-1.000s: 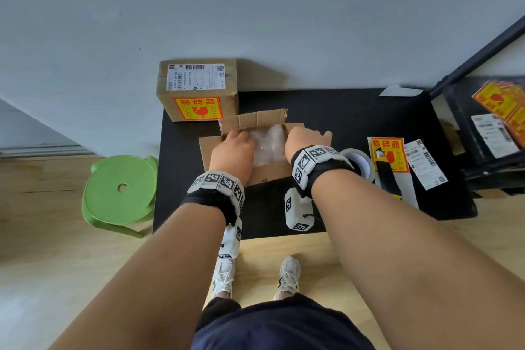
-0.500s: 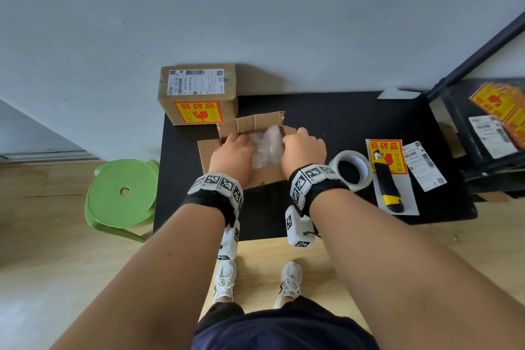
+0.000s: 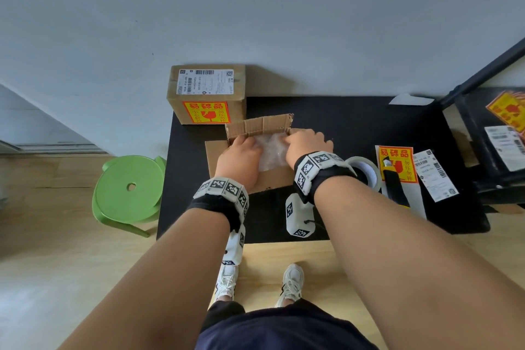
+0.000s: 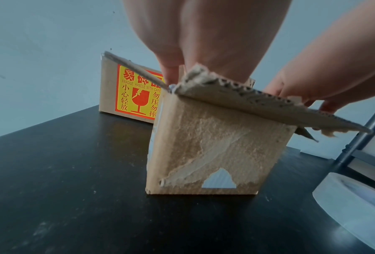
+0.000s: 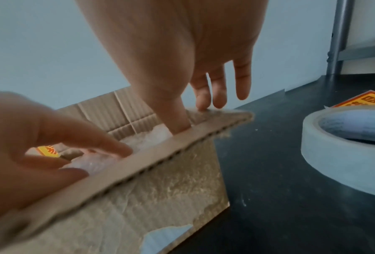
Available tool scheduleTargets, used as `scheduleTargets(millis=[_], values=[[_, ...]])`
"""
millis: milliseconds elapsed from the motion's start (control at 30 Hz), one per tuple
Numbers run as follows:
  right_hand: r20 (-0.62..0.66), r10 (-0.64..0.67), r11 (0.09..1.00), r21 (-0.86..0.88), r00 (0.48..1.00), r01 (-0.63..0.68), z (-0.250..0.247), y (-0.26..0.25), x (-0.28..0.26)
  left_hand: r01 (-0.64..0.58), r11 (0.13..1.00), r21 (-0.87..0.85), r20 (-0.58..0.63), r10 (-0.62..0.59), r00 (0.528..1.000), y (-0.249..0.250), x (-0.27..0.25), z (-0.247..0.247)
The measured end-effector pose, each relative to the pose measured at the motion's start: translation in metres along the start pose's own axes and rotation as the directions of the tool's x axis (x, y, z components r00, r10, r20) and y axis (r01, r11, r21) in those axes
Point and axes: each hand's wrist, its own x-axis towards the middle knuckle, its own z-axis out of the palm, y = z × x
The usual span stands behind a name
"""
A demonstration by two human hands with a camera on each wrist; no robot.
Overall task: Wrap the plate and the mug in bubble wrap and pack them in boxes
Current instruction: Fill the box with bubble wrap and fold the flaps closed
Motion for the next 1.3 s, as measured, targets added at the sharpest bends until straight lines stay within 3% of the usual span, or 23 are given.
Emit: scheduleTargets(millis=[100,367,733,867,1000,1133,1300], values=[[0.075,0.017,1.0,-0.013,0.997,-0.016,0.001,-0.001,0.009,0.0,1.0,-0.01,-0.01,0.0,1.0,-0.001,0.002,0.002],[0.075,0.051,0.995,0.081,0.996,-0.057,0.007,-0.005,0.009,-0.008,1.0,-0.023,-0.03,0.008,1.0,-0.002,0.006,0.006],[-0.083,0.02,1.0,0.025,0.996,-0.018,0.006,0.012,-0.014,-0.068,0.998,0.013,0.028,0.067,0.997,0.001,0.016,-0.001],[-0.122,-0.037,0.992,0.113,0.992,0.05,0.008,0.025,-0.019,-0.045,0.999,0.004,-0.001,0.045,0.999,0.002,0.017,-0.001],[-0.218,-0.014,0.954,0.291,0.976,0.078,0.004,0.032,-0.027,0.021,0.994,-0.104,-0.179,-0.039,0.983,0.007,0.005,-0.005],[-0.261,0.143,0.916,0.399,0.955,-0.028,-0.004,0.038,-0.031,0.17,0.943,-0.285,-0.382,-0.275,0.883,0.005,-0.009,-0.005],[0.0,0.251,0.827,0.519,0.968,-0.215,-0.003,0.042,-0.031,0.436,0.829,-0.351,-0.251,-0.532,0.809,-0.001,-0.022,-0.002]])
